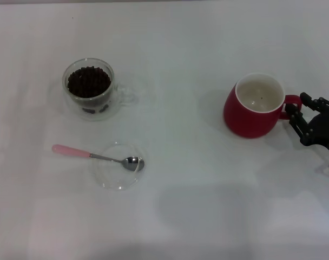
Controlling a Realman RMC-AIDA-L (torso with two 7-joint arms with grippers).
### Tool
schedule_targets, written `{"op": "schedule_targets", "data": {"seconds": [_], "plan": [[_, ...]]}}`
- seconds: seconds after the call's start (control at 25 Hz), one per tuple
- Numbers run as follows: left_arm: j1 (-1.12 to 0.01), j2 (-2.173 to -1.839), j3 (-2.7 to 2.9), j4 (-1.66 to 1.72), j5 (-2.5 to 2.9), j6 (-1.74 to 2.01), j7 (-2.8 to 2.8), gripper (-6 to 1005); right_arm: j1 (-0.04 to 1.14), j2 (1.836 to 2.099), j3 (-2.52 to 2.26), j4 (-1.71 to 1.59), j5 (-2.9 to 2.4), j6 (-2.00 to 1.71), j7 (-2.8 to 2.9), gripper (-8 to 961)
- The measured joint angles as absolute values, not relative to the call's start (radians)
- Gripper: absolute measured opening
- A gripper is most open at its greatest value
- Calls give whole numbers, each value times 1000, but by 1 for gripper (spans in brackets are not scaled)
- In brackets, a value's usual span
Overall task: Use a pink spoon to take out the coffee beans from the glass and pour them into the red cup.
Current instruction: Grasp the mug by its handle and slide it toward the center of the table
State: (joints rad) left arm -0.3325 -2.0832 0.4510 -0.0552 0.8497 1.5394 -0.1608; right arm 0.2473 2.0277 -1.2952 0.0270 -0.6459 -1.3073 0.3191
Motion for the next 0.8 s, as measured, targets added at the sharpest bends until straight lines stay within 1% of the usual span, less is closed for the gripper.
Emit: {"op": "schedule_targets", "data": {"seconds": [0.12,0.56,0.8], "plan": [[-334,-2083,451,-55,850,1539,-161,684,249,2028,-1295,26,-646,-1307,318,359],[-340,-2081,451,-55,849,1535,-161,684,249,2028,-1360,6,-646,-1321,316,183],[-341,-2081,451,-54,849,1536,-161,684,248,2028,-1424,-12,-646,-1337,338,158]]}}
